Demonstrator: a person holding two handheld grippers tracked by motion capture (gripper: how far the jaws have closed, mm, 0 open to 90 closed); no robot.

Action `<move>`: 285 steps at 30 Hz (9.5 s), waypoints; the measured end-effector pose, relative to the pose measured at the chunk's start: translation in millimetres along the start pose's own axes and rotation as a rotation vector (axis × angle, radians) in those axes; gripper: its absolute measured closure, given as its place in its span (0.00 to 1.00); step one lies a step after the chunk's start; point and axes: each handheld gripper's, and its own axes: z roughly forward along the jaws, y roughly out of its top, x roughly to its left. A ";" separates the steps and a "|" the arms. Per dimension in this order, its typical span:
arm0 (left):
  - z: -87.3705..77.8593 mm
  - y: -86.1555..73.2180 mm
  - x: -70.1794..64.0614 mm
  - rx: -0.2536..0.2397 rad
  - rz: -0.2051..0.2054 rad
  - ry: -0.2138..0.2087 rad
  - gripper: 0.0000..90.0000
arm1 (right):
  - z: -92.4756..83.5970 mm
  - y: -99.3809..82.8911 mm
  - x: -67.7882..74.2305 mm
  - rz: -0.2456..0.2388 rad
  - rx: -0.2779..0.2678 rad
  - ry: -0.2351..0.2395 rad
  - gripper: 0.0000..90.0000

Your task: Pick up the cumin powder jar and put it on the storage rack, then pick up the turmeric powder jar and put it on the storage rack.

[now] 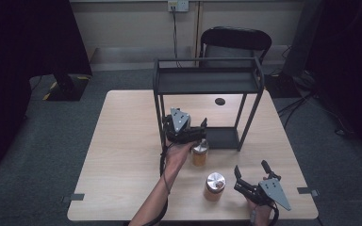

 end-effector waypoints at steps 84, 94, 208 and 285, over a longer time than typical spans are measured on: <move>-131.4 -81.2 15.7 -0.156 -0.002 0.112 0.00 | 0.0 0.2 0.3 0.002 0.001 -0.002 0.02; -137.3 -97.7 16.0 -0.159 -0.012 0.145 0.00 | 0.3 0.9 0.1 0.000 0.005 0.000 0.02; -127.6 -160.4 5.0 -0.140 -0.008 0.276 0.00 | 36.6 52.3 -2.2 -0.055 -0.003 0.223 0.06; -128.6 -162.2 5.8 -0.149 -0.002 0.268 0.01 | 142.7 51.2 -26.9 -0.019 0.091 0.604 0.20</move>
